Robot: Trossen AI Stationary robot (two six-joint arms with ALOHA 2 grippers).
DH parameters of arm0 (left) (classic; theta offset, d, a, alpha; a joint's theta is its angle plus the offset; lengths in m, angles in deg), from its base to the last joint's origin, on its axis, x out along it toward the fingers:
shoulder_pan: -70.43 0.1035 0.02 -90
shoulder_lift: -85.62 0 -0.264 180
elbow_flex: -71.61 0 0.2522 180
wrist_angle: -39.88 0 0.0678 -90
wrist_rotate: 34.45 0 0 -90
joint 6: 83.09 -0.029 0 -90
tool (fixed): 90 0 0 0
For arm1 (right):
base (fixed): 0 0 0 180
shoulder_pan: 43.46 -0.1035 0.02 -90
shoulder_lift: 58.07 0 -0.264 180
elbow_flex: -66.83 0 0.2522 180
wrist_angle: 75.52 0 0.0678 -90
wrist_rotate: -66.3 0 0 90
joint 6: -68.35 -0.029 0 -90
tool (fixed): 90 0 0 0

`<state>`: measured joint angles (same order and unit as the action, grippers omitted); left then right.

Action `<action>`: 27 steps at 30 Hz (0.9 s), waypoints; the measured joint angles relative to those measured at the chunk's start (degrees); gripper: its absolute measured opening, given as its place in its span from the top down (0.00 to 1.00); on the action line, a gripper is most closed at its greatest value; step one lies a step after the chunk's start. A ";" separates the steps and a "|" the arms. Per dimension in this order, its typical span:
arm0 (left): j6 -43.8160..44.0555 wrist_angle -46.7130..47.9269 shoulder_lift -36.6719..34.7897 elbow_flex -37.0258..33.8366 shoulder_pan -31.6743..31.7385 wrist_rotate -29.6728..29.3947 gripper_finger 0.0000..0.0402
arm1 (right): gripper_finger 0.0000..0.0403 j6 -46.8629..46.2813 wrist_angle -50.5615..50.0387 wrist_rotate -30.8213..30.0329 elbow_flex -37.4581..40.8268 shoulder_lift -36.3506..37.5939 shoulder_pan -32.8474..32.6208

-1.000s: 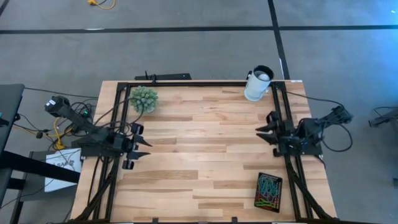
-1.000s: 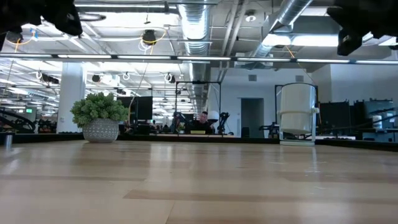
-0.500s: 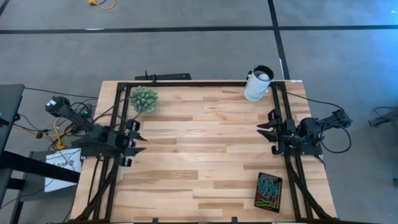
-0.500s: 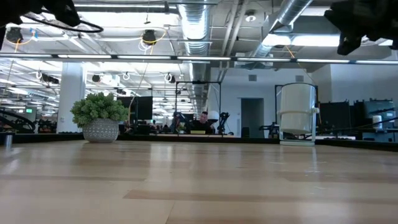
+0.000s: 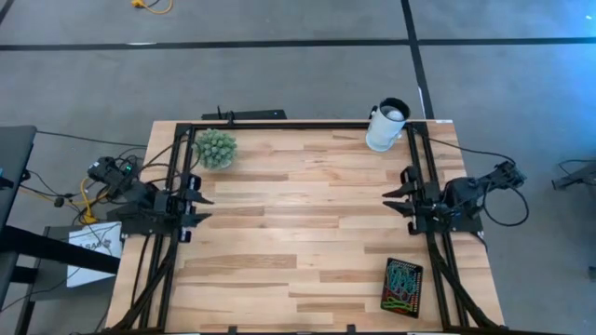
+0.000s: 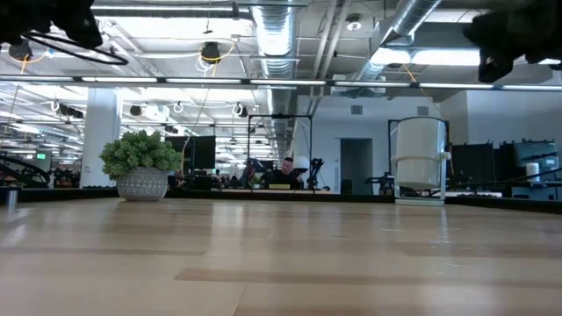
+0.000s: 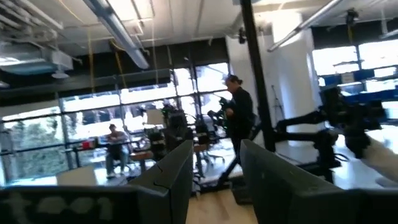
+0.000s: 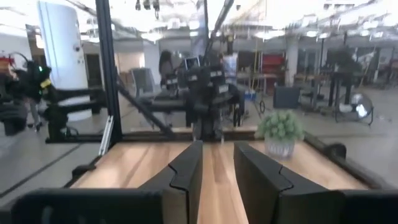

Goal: Pick and place items into bin
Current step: Return to Home Position

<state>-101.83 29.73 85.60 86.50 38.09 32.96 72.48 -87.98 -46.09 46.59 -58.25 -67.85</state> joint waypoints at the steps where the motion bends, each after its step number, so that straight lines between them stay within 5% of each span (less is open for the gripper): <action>1: 0.77 1.03 0.10 0.05 0.03 1.14 0.69 | 0.79 -0.65 -1.23 0.01 0.00 0.00 0.03; 9: 4.76 8.46 0.79 0.02 0.24 10.29 0.69 | 0.79 -3.09 -4.55 -0.08 1.43 -0.18 0.04; 19: 5.46 15.94 0.79 -0.48 0.24 2.77 0.69 | 0.79 -16.16 -14.24 -0.25 1.49 -0.22 0.14; 27: -1.75 14.34 0.75 -0.50 0.31 -3.72 0.69 | 0.79 -8.40 -12.06 -0.42 1.51 -0.26 0.21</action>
<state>-103.58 44.07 86.35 86.00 38.39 29.24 64.08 -100.04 -46.51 48.10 -58.52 -67.65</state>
